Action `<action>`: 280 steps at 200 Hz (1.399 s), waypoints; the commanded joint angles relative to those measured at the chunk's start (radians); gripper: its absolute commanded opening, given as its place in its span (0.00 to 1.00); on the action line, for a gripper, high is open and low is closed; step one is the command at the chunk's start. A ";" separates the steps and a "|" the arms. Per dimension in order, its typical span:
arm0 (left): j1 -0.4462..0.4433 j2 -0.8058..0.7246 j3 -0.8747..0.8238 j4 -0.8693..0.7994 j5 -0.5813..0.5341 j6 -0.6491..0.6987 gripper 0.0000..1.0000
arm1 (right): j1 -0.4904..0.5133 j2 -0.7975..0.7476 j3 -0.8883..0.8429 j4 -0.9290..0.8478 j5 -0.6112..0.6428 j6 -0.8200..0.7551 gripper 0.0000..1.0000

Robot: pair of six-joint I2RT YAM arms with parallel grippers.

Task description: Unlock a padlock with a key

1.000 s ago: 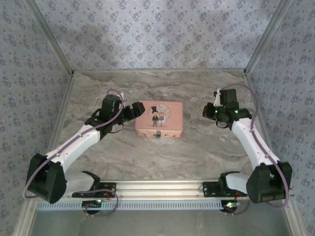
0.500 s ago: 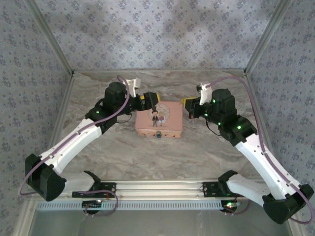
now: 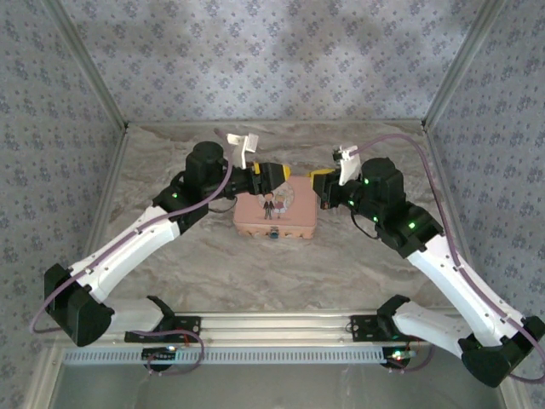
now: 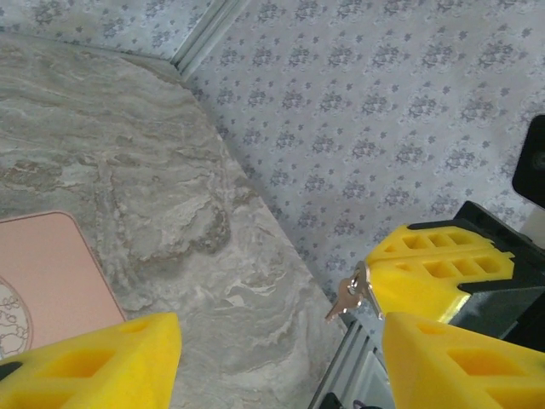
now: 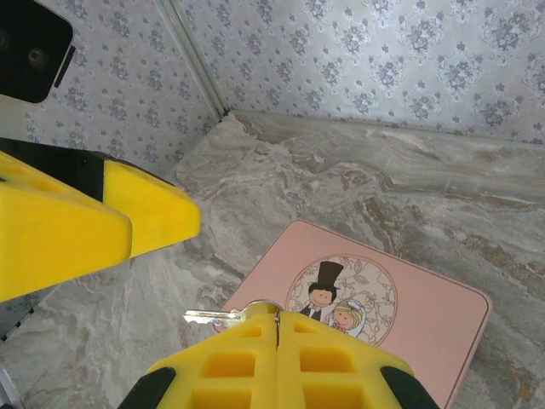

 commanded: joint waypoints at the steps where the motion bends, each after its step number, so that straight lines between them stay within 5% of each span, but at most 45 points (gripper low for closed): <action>1: -0.021 0.009 0.023 0.068 0.037 0.001 0.63 | 0.007 -0.022 0.014 0.028 0.017 0.007 0.00; 114: -0.070 0.071 0.086 0.086 0.051 0.006 0.60 | 0.018 -0.019 0.008 0.023 0.012 0.016 0.00; 237: -0.087 0.117 0.141 0.048 0.067 0.028 0.24 | 0.021 -0.022 0.010 0.020 0.019 0.016 0.00; 266: -0.088 0.127 0.157 0.020 0.058 0.040 0.00 | 0.020 -0.027 0.006 0.022 0.019 0.016 0.00; 280: -0.088 0.125 0.160 0.011 0.048 0.049 0.00 | 0.019 -0.030 0.002 0.021 0.017 0.013 0.00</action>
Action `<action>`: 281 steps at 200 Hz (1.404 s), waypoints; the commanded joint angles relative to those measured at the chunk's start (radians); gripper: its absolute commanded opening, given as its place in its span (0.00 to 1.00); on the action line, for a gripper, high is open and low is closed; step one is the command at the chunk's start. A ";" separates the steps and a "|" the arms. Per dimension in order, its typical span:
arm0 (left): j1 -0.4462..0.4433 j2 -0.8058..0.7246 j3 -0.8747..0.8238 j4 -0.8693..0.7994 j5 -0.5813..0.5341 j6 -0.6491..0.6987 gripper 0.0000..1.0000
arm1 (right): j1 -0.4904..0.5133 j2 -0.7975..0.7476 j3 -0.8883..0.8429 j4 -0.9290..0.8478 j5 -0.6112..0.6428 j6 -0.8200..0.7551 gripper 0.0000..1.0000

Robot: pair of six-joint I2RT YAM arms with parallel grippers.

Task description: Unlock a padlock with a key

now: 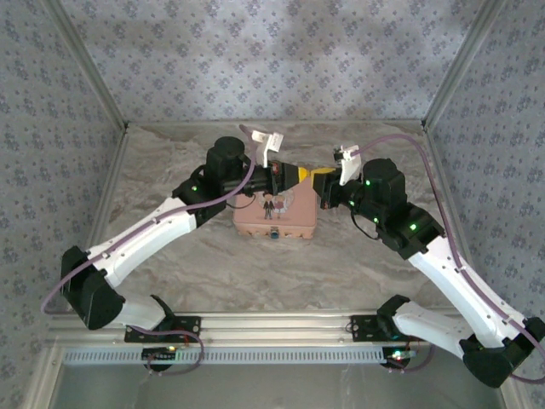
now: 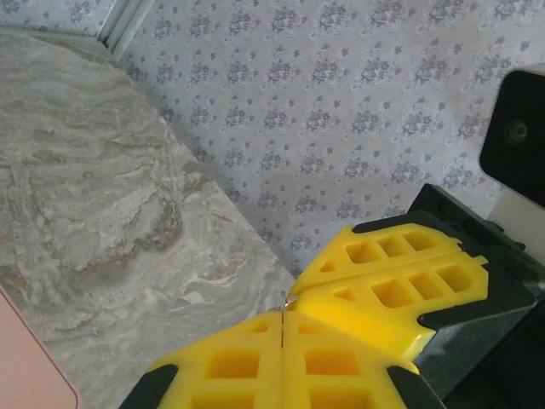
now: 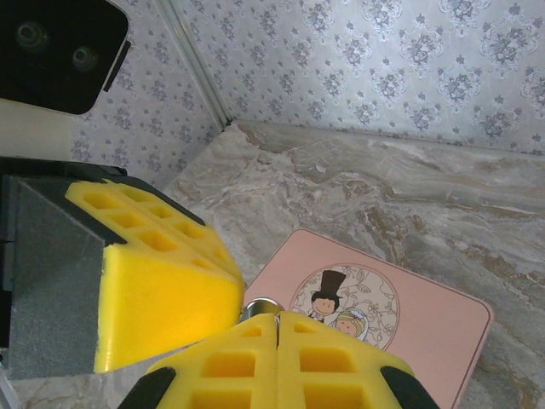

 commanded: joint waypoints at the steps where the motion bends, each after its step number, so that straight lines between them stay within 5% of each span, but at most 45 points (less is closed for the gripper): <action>1: -0.008 0.001 0.047 -0.020 -0.008 0.026 0.00 | 0.007 -0.021 0.002 0.008 0.003 0.008 0.00; 15: -0.008 -0.004 0.053 -0.047 -0.024 0.048 0.00 | 0.003 -0.022 0.002 -0.013 -0.020 -0.018 0.00; 49: 0.001 -0.004 0.092 -0.181 -0.061 0.113 0.00 | -0.053 -0.049 -0.039 -0.029 -0.070 0.014 0.45; 75: 0.025 0.014 0.136 -0.305 -0.045 0.154 0.00 | -0.144 -0.061 -0.088 0.002 -0.159 0.058 0.56; 114: 0.103 0.074 0.169 -0.434 0.046 0.181 0.00 | -0.315 -0.014 -0.146 0.077 -0.330 0.162 0.57; 155: 0.127 0.125 0.183 -0.469 0.096 0.215 0.00 | -0.371 0.037 -0.237 0.196 -0.420 0.205 0.56; 181: 0.127 0.150 0.203 -0.491 0.158 0.237 0.00 | -0.422 0.108 -0.244 0.260 -0.600 0.273 0.51; 205: 0.127 0.157 0.216 -0.508 0.209 0.266 0.00 | -0.435 0.157 -0.247 0.346 -0.736 0.330 0.45; 281: 0.129 0.140 0.208 -0.468 0.359 0.316 0.00 | -0.438 0.103 -0.318 0.563 -0.881 0.440 0.48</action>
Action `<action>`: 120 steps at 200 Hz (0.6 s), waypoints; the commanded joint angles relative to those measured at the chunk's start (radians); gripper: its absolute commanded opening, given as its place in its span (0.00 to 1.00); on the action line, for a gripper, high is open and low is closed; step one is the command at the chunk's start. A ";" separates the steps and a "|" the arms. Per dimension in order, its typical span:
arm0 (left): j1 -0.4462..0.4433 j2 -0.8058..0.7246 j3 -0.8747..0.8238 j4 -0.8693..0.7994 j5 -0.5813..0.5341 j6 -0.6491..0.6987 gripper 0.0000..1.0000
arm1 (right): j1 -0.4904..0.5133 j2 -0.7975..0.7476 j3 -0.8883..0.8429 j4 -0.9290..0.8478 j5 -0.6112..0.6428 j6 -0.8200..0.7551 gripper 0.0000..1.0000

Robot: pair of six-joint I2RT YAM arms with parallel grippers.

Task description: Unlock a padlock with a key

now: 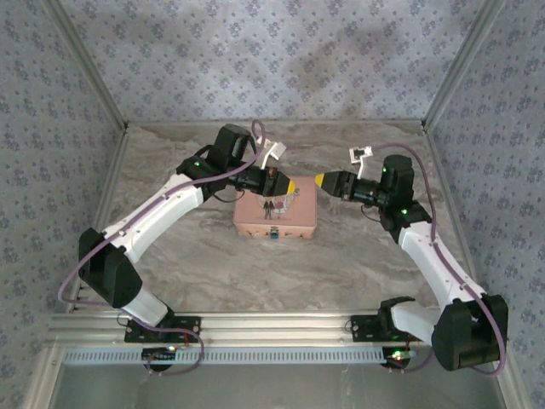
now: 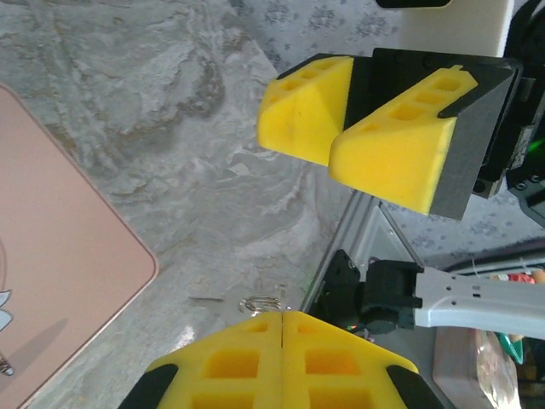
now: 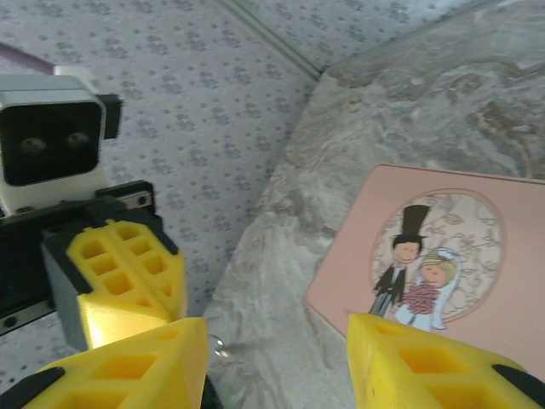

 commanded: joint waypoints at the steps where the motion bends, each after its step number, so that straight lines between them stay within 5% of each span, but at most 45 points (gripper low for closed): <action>1: 0.003 -0.020 0.025 0.018 0.091 0.036 0.00 | 0.000 -0.035 -0.022 0.120 -0.103 0.056 0.48; 120: -0.004 -0.063 0.008 0.103 0.187 0.013 0.00 | 0.106 -0.046 0.015 0.140 -0.210 0.018 0.43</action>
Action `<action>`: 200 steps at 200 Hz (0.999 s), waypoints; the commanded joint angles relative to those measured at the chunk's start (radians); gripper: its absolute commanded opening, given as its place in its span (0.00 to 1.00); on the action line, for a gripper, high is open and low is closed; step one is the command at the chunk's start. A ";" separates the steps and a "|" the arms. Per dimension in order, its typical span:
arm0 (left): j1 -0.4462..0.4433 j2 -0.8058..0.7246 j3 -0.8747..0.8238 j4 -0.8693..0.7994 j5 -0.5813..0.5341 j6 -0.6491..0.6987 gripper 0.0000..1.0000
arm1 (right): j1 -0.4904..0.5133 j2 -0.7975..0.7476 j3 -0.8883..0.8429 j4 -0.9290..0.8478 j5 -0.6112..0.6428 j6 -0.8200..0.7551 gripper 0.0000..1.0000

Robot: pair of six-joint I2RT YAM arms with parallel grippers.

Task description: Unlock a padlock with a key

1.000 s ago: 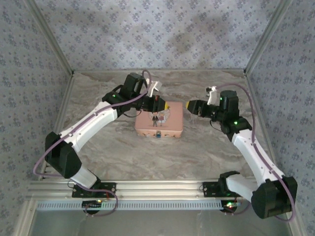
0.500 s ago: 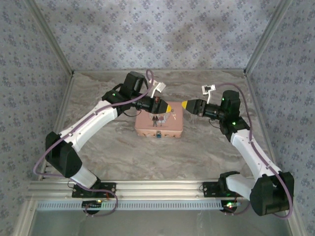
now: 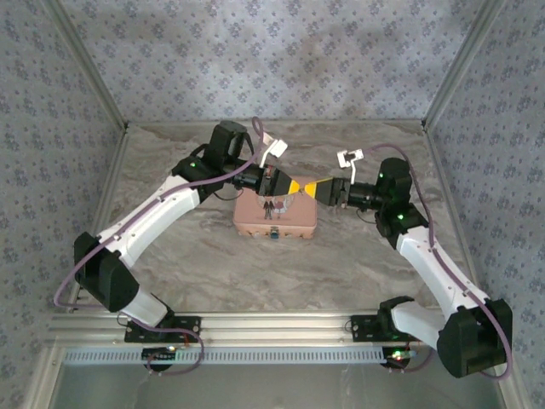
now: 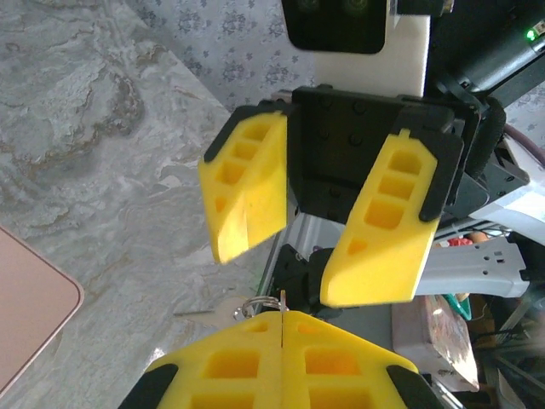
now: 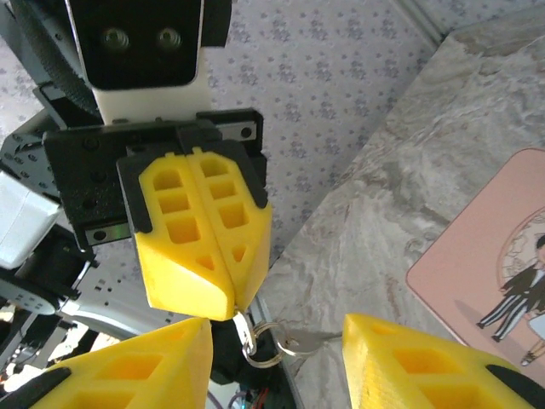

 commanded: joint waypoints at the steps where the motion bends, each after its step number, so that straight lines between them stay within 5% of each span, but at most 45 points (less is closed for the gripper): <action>1: -0.004 -0.034 0.008 0.030 0.040 0.006 0.00 | 0.018 -0.016 0.028 0.014 -0.046 -0.024 0.43; 111: -0.014 -0.033 0.014 0.038 0.061 0.007 0.00 | 0.042 -0.008 0.057 -0.034 -0.045 -0.071 0.31; 175: -0.012 -0.046 0.005 0.034 0.062 0.020 0.00 | 0.045 -0.007 0.063 -0.080 -0.057 -0.131 0.00; 200: -0.011 -0.043 0.005 0.038 0.059 0.021 0.00 | 0.057 -0.019 0.080 -0.167 -0.043 -0.200 0.00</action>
